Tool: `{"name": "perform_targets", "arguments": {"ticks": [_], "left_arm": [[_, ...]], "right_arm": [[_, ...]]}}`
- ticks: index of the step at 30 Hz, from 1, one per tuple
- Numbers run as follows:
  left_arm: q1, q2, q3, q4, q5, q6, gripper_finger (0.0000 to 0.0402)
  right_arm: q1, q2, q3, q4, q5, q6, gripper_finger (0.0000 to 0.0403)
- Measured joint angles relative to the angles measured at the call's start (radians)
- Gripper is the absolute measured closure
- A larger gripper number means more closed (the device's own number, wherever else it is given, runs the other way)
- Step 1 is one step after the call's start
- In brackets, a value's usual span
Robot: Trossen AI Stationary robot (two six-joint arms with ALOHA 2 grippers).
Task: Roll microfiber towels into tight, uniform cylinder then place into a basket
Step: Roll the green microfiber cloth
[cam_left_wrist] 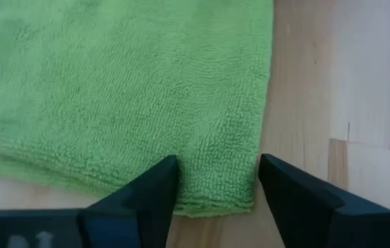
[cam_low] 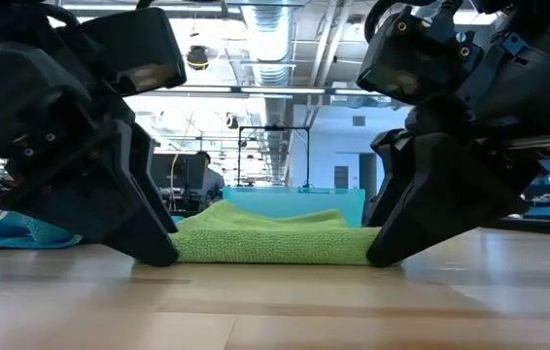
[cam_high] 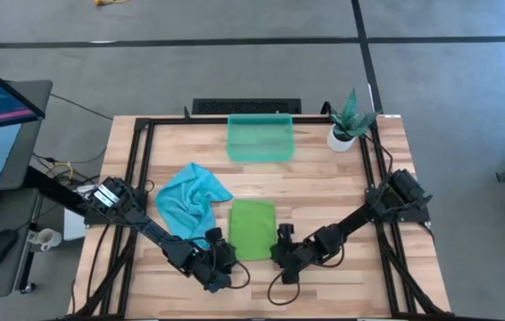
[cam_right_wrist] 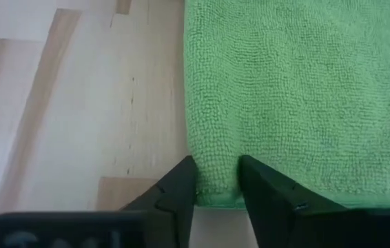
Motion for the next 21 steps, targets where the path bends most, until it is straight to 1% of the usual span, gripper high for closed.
{"name": "perform_targets", "arguments": {"ticks": [3, 7, 10, 11, 13, 15, 17, 21], "left_arm": [[0.002, 0.0, 0.0, 0.004, 0.009, -0.014, 0.0244], [0.005, -0.002, 0.0, 0.005, 0.022, -0.012, 0.0304], [0.007, -0.015, -0.002, 0.0, 0.052, -0.006, 0.0347], [0.008, -0.023, -0.003, -0.002, 0.068, -0.001, 0.0361], [0.008, -0.039, -0.003, 0.001, 0.117, 0.0, 0.0386], [0.005, -0.056, -0.003, 0.007, 0.187, -0.012, 0.0393], [0.006, -0.066, -0.003, 0.016, 0.253, -0.05, 0.0388], [0.007, -0.067, -0.001, 0.062, 0.386, -0.133, 0.0374]], "right_arm": [[0.0, -0.001, 0.0, 0.0, -0.02, 0.001, 0.0302], [0.0, -0.002, 0.0, -0.002, -0.039, 0.008, 0.0346], [0.0, -0.004, 0.0, -0.002, -0.058, 0.016, 0.0382], [0.002, -0.004, 0.0, -0.001, -0.064, 0.018, 0.039], [0.004, -0.004, 0.0, 0.008, -0.093, 0.021, 0.0392], [0.009, -0.003, 0.001, 0.024, -0.134, 0.036, 0.0384], [0.011, -0.002, 0.001, 0.045, -0.192, 0.054, 0.0378], [0.018, 0.001, 0.009, 0.095, -0.337, 0.101, 0.0388]]}}
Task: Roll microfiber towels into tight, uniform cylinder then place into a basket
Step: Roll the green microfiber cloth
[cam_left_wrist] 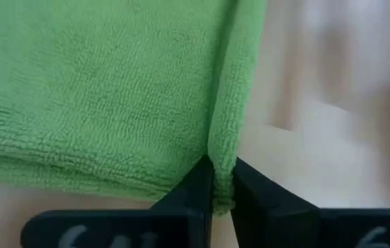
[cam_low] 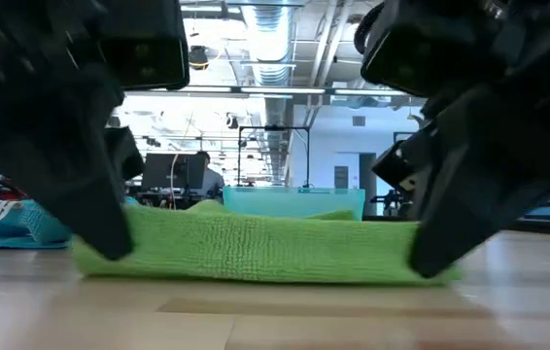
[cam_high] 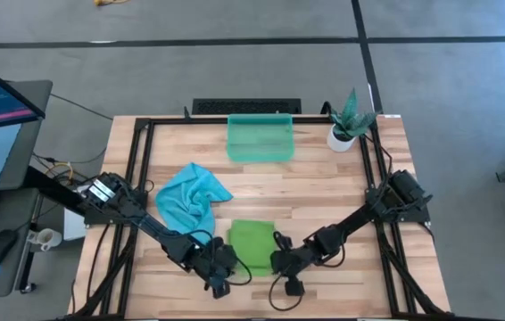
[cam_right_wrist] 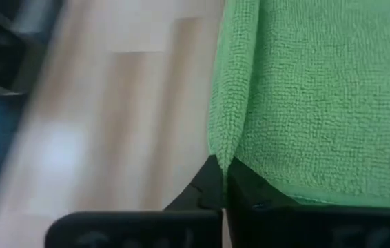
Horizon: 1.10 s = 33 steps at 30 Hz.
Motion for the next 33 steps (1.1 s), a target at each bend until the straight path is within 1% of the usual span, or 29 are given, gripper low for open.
{"name": "perform_targets", "arguments": {"ticks": [3, 6, 8, 10, 16, 21, 26, 29, 33], "left_arm": [[0.011, 0.0, 0.0, 0.034, 0.11, -0.045, 0.0372], [0.024, -0.002, 0.0, 0.068, 0.197, -0.08, 0.0374], [0.032, -0.002, 0.0, 0.066, 0.23, -0.101, 0.0376], [0.041, -0.002, -0.001, 0.06, 0.239, -0.115, 0.0378], [0.06, -0.003, -0.001, 0.059, 0.242, -0.139, 0.0378], [0.063, -0.003, -0.001, 0.064, 0.239, -0.173, 0.0378], [0.062, -0.003, -0.001, 0.073, 0.216, -0.183, 0.0378], [0.062, -0.003, -0.001, 0.073, 0.213, -0.184, 0.0378], [0.062, -0.003, -0.001, 0.074, 0.209, -0.157, 0.0378]], "right_arm": [[0.0, 0.0, 0.034, 0.002, -0.093, 0.019, 0.0396], [0.0, 0.0, 0.062, -0.016, -0.111, 0.022, 0.0388], [-0.004, 0.0, 0.081, -0.034, -0.113, 0.023, 0.0381], [-0.008, 0.0, 0.088, -0.05, -0.114, 0.033, 0.0381], [-0.037, 0.0, 0.089, -0.099, -0.115, 0.116, 0.0397], [-0.069, 0.0, 0.089, -0.133, -0.113, 0.18, 0.0386], [-0.11, 0.0, 0.089, -0.141, -0.127, 0.208, 0.0395], [-0.134, 0.0, 0.089, -0.141, -0.131, 0.231, 0.0396], [-0.157, 0.0, 0.09, -0.14, -0.133, 0.258, 0.0388]]}}
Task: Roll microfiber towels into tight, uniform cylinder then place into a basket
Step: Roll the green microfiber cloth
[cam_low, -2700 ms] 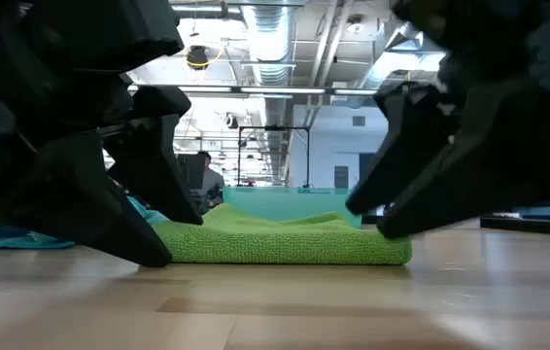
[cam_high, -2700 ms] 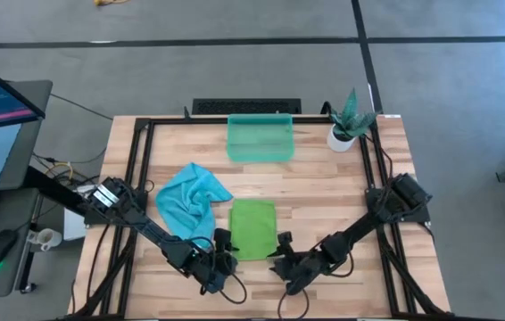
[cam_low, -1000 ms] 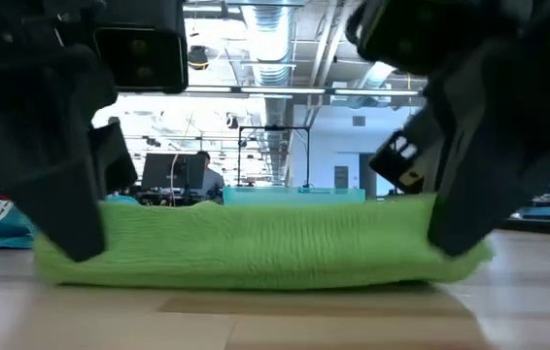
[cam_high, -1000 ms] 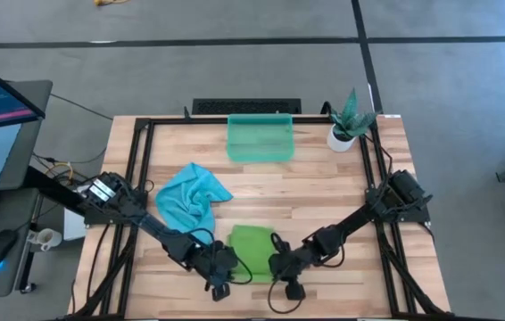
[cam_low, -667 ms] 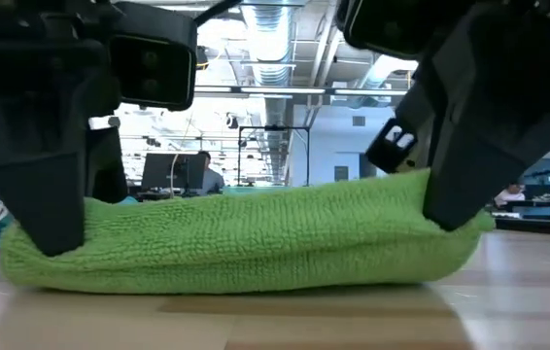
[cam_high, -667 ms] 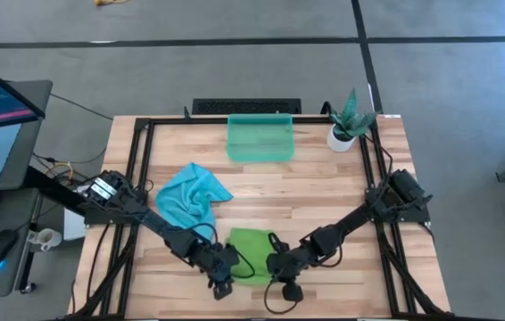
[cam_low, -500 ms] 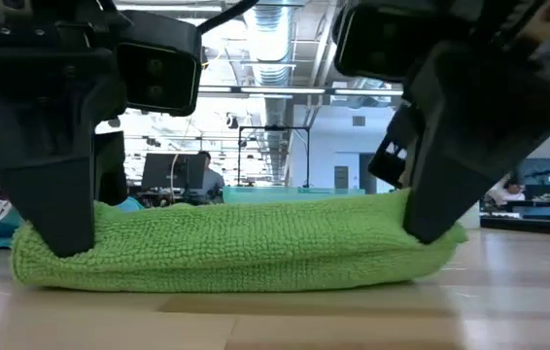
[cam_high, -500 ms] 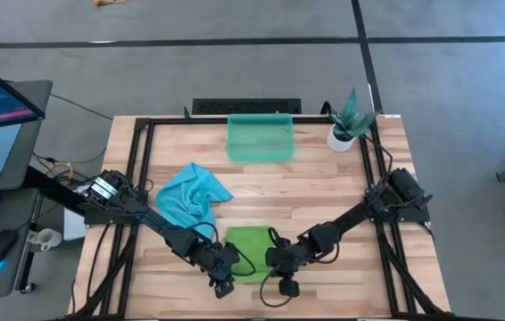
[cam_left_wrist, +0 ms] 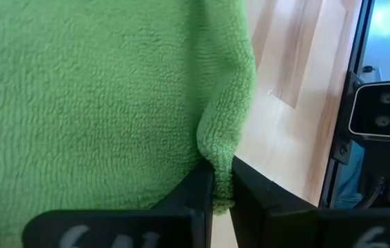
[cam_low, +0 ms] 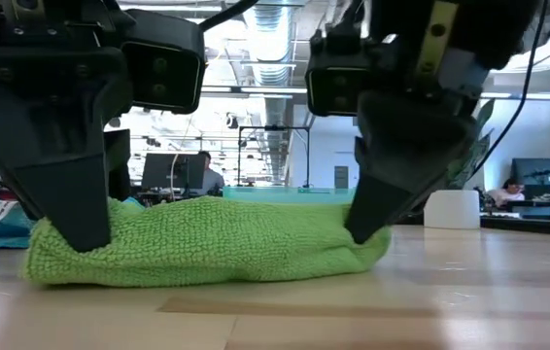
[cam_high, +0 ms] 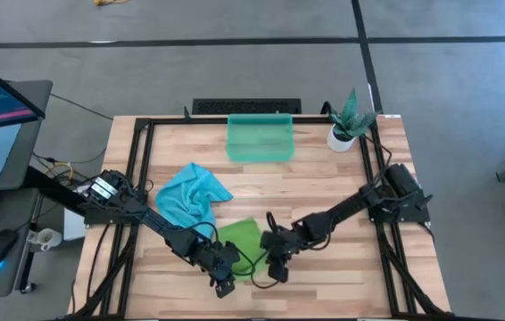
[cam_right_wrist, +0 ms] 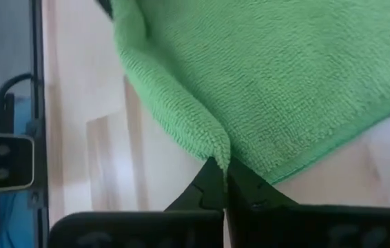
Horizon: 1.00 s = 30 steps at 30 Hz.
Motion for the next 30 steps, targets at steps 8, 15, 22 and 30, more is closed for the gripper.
{"name": "perform_targets", "arguments": {"ticks": [8, 15, 22, 30], "left_arm": [[-0.016, -0.001, 0.0, -0.036, -0.086, 0.09, 0.0378], [-0.05, -0.004, 0.003, -0.126, -0.207, 0.093, 0.0378], [-0.071, -0.004, 0.003, -0.136, -0.22, 0.093, 0.0378], [-0.098, -0.025, 0.005, -0.136, -0.15, 0.044, 0.0378]], "right_arm": [[-0.007, 0.0, 0.0, 0.002, -0.017, 0.02, 0.0397], [-0.012, -0.001, 0.001, 0.003, -0.042, 0.061, 0.039], [-0.012, -0.001, 0.001, 0.004, -0.042, 0.139, 0.0395], [0.059, -0.002, 0.036, 0.012, -0.059, 0.147, 0.0398]]}}
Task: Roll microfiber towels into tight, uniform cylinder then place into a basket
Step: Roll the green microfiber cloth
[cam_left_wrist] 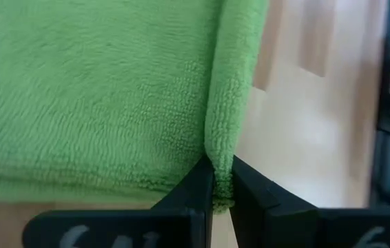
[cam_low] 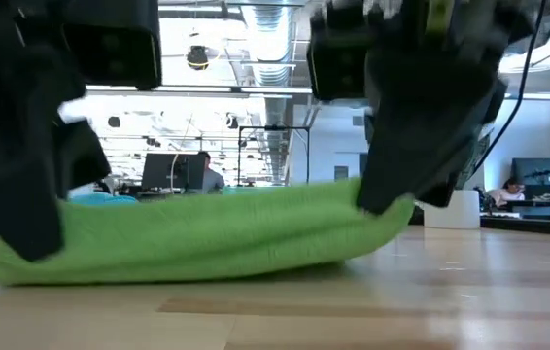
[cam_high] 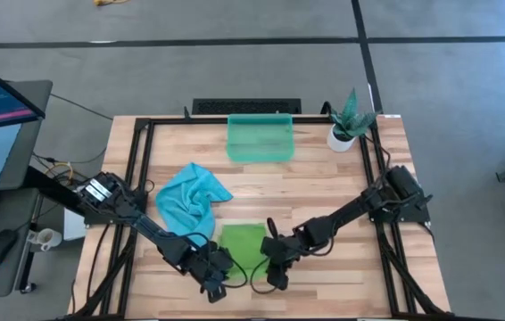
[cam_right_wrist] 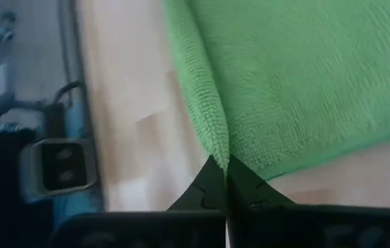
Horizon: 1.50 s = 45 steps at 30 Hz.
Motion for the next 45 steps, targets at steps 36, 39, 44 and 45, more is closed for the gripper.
{"name": "perform_targets", "arguments": {"ticks": [36, 39, 44, 45], "left_arm": [[0.11, -0.036, -0.002, -0.127, 0.149, -0.155, 0.0358], [0.106, -0.035, -0.002, -0.127, 0.148, -0.135, 0.0344], [0.103, -0.035, 0.0, -0.174, 0.117, -0.086, 0.0325], [0.098, -0.035, 0.0, -0.18, 0.107, -0.075, 0.0324]], "right_arm": [[-0.166, 0.015, 0.024, -0.21, 0.175, 0.116, 0.0395], [-0.168, 0.015, 0.025, -0.218, 0.19, 0.123, 0.0392], [-0.172, 0.015, 0.026, -0.22, 0.187, 0.113, 0.0396], [-0.172, 0.015, 0.026, -0.219, 0.186, 0.107, 0.0397]]}}
